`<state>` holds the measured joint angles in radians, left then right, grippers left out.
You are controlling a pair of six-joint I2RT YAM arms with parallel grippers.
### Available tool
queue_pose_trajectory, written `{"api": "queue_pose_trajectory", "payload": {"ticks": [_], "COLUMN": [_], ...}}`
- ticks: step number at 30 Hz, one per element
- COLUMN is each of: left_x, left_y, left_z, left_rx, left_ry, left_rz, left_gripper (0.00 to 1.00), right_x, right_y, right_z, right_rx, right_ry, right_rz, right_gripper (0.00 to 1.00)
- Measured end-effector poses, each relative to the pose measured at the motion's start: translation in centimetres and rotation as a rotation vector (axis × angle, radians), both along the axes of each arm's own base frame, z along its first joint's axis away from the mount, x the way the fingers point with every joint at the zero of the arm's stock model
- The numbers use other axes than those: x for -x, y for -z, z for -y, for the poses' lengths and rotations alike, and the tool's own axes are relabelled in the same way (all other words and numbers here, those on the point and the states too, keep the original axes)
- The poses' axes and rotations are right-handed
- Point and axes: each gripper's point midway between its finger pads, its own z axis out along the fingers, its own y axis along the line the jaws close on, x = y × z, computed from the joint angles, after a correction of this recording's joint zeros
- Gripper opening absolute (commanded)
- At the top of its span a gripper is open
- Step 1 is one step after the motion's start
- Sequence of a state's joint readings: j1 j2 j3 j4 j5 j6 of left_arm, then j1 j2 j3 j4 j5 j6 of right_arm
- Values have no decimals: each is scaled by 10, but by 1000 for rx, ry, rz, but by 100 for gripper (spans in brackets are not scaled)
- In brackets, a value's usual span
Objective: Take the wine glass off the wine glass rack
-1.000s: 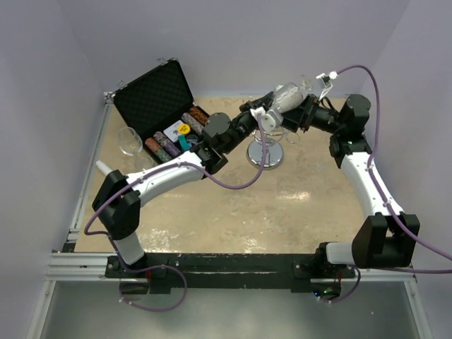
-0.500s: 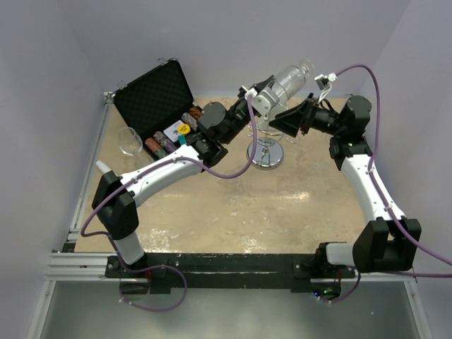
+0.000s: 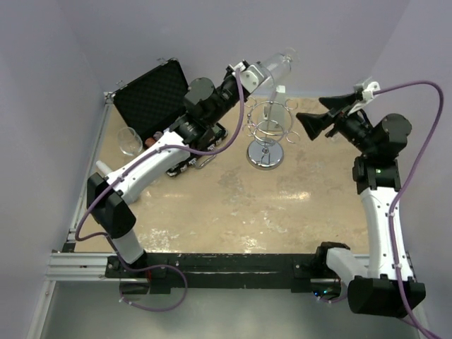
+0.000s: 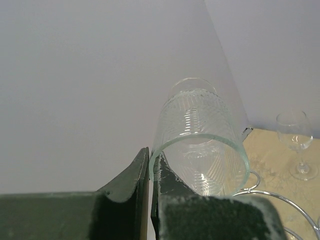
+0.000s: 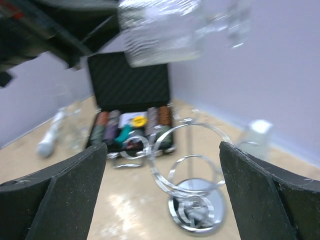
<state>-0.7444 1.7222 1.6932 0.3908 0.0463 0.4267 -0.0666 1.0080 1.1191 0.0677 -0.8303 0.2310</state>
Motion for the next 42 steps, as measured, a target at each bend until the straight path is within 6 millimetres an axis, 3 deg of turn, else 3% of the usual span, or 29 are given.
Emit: {"api": "queue_pose_trajectory", "payload": {"ticks": [3, 6, 13, 20, 26, 29, 32, 36, 42], "left_x": [3, 10, 35, 70, 113, 133, 149, 163, 175], "left_y": [7, 17, 25, 13, 7, 17, 36, 70, 126], "left_z": [-3, -9, -27, -56, -90, -101, -108, -113, -109], "left_rx": [-50, -102, -197, -236, -263, -305, -367, -469, -601], "left_ry": [20, 39, 72, 84, 102, 130, 157, 197, 275], "left_rz": [-51, -112, -193, -224, -260, -302, -360, -451, -637], "left_gripper": [0, 0, 0, 0, 0, 0, 0, 0, 0], "right_x": [-14, -27, -50, -52, -46, -37, -24, -6, 29], "right_y": [-13, -19, -43, -54, -58, -60, -62, -57, -47], "right_z": [30, 45, 59, 63, 66, 60, 31, -6, -27], "right_rx": [14, 12, -3, -13, 93, 166, 230, 275, 395], "right_ry": [147, 217, 292, 317, 336, 326, 253, 130, 42], "right_rz": [70, 103, 162, 191, 244, 293, 348, 390, 474], "right_gripper": [98, 98, 98, 99, 98, 98, 98, 98, 98]}}
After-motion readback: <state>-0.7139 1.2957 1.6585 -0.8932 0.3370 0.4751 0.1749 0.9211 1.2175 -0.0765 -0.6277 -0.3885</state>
